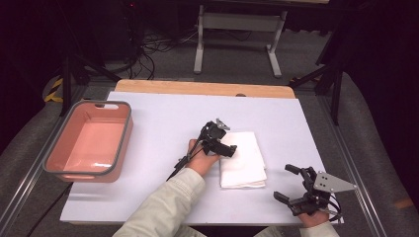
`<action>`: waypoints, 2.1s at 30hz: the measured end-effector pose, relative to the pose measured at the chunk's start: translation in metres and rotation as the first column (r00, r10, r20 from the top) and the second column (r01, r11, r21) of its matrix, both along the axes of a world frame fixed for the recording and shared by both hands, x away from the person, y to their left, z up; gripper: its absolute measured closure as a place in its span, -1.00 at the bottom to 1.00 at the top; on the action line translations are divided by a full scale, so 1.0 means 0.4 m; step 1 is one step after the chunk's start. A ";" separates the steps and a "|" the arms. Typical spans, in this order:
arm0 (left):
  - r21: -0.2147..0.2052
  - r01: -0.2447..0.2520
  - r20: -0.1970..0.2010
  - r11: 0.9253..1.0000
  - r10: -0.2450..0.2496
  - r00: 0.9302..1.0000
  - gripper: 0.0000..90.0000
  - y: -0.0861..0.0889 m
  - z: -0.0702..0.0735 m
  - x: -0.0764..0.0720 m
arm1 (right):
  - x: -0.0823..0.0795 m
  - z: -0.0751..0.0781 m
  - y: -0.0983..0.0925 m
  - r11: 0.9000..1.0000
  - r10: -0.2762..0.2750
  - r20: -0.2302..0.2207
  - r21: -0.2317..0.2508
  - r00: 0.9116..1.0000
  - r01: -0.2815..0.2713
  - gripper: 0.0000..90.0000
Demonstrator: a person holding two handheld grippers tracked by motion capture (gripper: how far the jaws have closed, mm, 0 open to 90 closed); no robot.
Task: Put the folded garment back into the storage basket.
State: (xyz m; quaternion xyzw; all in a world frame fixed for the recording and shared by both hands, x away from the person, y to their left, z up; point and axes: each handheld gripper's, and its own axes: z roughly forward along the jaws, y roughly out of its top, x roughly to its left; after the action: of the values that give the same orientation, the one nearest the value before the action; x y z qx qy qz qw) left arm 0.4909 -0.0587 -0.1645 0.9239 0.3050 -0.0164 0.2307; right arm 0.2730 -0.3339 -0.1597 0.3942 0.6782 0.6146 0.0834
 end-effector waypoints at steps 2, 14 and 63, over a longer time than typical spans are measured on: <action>0.024 -0.001 -0.005 1.000 0.001 1.000 -0.79 -0.001 -0.005 0.000 | 0.000 0.000 0.001 1.000 0.002 0.001 -0.001 1.000 -0.002 -0.99; 0.035 -0.016 -0.085 0.999 0.019 0.996 -0.79 -0.003 -0.025 0.004 | 0.001 -0.001 0.002 1.000 0.007 0.000 0.002 1.000 -0.007 -0.99; -0.104 -0.040 -0.152 0.994 0.024 0.988 0.55 0.009 -0.016 -0.021 | 0.001 -0.002 0.002 1.000 0.012 0.001 -0.001 1.000 -0.012 -0.99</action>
State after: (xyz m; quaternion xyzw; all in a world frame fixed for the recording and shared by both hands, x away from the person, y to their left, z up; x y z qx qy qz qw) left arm 0.4825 -0.0552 -0.1709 0.9014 0.3348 -0.0986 0.2562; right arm 0.2736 -0.3331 -0.1604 0.3899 0.6807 0.6150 0.0802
